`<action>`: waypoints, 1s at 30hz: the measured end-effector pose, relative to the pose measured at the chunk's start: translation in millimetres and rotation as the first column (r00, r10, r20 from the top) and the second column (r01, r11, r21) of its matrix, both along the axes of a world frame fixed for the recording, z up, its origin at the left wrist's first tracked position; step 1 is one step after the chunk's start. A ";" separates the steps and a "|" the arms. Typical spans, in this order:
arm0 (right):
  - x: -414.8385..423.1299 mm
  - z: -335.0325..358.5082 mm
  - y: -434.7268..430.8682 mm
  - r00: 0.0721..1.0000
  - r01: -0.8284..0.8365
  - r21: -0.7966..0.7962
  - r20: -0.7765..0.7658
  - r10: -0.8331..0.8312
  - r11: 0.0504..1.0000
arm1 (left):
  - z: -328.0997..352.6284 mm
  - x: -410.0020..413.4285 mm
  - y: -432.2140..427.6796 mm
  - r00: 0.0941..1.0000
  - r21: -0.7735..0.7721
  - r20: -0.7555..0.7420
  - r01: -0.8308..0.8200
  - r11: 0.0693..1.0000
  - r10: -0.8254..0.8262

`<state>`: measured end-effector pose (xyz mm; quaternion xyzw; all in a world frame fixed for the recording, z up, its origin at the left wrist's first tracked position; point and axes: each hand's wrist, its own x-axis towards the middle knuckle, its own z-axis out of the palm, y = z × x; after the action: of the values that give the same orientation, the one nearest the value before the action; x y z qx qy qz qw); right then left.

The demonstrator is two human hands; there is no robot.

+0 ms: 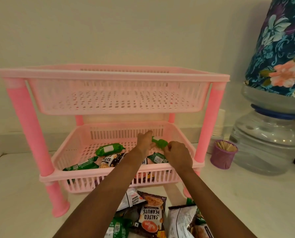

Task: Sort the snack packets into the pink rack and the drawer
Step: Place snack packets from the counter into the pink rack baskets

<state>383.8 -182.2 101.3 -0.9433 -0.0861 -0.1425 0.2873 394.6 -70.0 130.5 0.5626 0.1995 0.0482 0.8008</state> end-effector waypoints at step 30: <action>-213.4 -59.1 -14.4 0.884 -0.271 0.239 -0.322 0.339 0.932 | -102.3 -253.2 70.3 0.945 0.981 0.170 -0.188 -0.040 -0.280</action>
<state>170.4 -196.6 42.2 -0.8965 -0.1664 0.0711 0.4044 141.3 0.4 28.2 0.9548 -0.0495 0.2402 0.1682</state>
